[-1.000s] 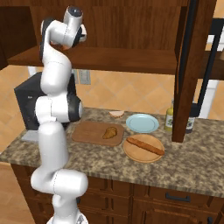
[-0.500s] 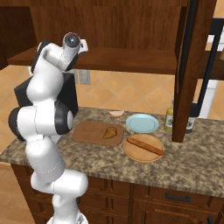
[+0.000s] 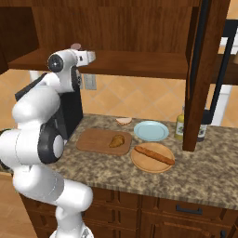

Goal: From the different types of pastries on the counter, select a croissant and place it on the cutting board. Then retrieve a jar of jam from the cabinet and place it alongside the croissant on the cutting board.

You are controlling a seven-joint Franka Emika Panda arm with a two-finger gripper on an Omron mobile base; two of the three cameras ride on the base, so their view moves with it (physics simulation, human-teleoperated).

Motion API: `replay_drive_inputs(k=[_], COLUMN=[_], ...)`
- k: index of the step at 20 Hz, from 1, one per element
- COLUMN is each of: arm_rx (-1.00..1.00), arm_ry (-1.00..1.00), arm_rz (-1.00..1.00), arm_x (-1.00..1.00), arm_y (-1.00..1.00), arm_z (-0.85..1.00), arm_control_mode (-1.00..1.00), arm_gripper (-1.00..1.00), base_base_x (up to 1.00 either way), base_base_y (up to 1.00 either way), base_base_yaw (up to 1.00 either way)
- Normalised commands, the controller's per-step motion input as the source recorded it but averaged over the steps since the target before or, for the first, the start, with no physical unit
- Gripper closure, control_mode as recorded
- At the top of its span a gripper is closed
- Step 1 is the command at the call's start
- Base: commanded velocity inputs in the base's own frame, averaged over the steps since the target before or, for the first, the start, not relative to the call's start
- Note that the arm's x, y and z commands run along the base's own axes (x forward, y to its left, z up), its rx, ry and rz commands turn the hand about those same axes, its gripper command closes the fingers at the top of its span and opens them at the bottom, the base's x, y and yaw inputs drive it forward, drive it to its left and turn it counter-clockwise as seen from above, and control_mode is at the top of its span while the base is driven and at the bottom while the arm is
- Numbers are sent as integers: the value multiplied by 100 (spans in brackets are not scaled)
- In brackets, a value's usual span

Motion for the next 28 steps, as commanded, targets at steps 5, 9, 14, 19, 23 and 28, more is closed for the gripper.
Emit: replay_drive_inputs(k=[5, 9, 14, 19, 23, 28], arm_rx=[1, 0, -1, 5, 9, 4], arm_ry=[-3, 16, -3, 2, 5, 18], arm_rz=[-36, -17, -16, -7, -1, 0], arm_x=[-98, -46, -33, -75, -70, -17], arm_y=[-1, 0, -16, -42, -24, 0], arm_z=[48, 4, 8, -6, -18, -44], arm_control_mode=[-100, -100, -100, -100, -100, -100], arm_gripper=[100, 100, 100, 100, 100, 100], base_base_x=[0, 0, 0, 0, 0, 0], base_base_y=[0, 0, 0, 0, 0, 0], base_base_yaw=[0, 0, 0, 0, 0, 0])
